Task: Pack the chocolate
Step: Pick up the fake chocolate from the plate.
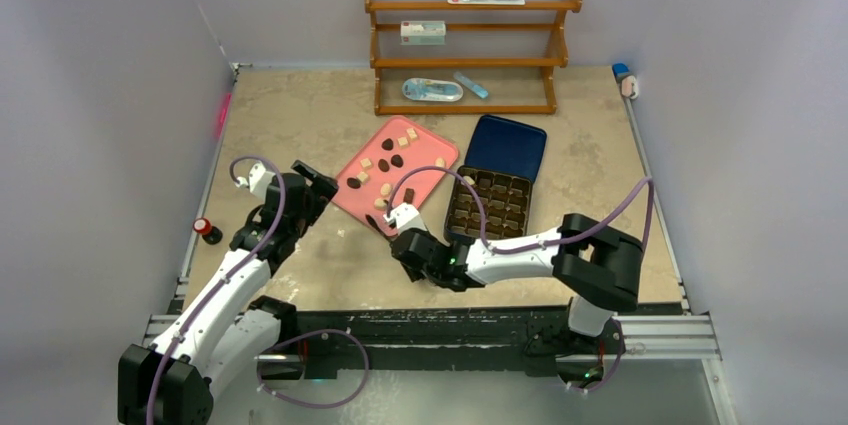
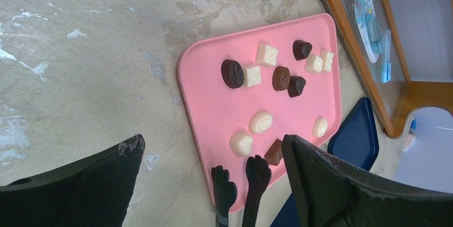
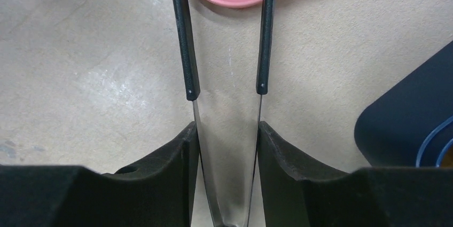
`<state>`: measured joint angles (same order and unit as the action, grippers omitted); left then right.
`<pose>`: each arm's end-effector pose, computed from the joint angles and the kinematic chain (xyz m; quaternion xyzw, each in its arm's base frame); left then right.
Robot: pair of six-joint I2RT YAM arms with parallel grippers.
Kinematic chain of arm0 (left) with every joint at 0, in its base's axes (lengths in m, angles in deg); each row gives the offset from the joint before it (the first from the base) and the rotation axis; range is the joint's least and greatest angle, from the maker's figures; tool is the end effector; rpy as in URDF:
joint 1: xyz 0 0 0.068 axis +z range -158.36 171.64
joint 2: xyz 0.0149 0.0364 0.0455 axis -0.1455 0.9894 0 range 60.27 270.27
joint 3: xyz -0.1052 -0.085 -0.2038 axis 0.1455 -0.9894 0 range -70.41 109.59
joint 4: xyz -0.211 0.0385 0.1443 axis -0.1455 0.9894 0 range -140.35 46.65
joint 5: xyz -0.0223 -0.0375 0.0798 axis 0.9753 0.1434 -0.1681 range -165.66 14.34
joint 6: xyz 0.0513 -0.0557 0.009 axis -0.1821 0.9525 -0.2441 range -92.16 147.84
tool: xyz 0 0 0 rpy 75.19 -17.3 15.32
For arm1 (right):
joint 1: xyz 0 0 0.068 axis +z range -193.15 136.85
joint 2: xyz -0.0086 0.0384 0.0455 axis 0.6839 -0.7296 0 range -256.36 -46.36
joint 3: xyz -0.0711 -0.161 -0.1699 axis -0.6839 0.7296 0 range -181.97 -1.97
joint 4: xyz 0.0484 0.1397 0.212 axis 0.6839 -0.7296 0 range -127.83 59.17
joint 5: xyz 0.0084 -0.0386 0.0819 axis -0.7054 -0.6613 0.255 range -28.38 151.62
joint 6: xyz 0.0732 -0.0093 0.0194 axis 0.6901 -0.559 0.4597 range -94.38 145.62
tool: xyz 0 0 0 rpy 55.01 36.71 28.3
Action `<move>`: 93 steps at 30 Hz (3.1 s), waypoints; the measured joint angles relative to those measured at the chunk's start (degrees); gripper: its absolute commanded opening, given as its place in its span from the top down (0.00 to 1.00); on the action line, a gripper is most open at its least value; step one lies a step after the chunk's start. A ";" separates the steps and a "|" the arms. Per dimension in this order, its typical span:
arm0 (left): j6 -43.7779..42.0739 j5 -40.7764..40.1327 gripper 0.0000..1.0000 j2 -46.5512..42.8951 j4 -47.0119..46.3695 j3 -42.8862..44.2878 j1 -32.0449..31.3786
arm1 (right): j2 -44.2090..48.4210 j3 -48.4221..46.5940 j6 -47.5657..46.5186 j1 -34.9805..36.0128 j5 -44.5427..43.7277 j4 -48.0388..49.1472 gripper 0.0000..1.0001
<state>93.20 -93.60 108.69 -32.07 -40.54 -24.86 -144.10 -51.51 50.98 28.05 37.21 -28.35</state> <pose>0.2177 -0.0437 0.1878 -0.4289 0.7754 -0.1843 0.4253 0.1381 0.3229 0.1106 -0.2792 0.8649 0.1448 0.3912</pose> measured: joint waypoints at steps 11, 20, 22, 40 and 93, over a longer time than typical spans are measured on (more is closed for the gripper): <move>0.02 0.76 0.00 0.35 -0.98 -0.04 0.00 | 0.63 6.45 7.26 0.04 -3.02 13.29 0.58; 0.00 1.07 0.00 0.48 -1.07 -0.09 0.00 | -1.38 7.80 11.08 0.96 -6.99 19.85 0.73; 0.02 1.09 0.00 0.48 -1.07 -0.09 0.00 | -1.75 7.78 11.61 1.60 -8.31 20.20 0.77; 0.04 1.70 0.00 0.48 -1.11 -0.09 0.00 | -2.54 -10.01 10.34 4.66 -7.82 -20.57 0.74; 1.51 2.36 0.00 -1.60 -1.68 -1.64 0.00 | -9.20 -28.13 2.62 -4.17 4.22 -35.74 0.60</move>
<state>94.71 -91.24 107.10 -33.75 -42.18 -24.86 -153.30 -79.64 53.61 23.87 41.43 -64.09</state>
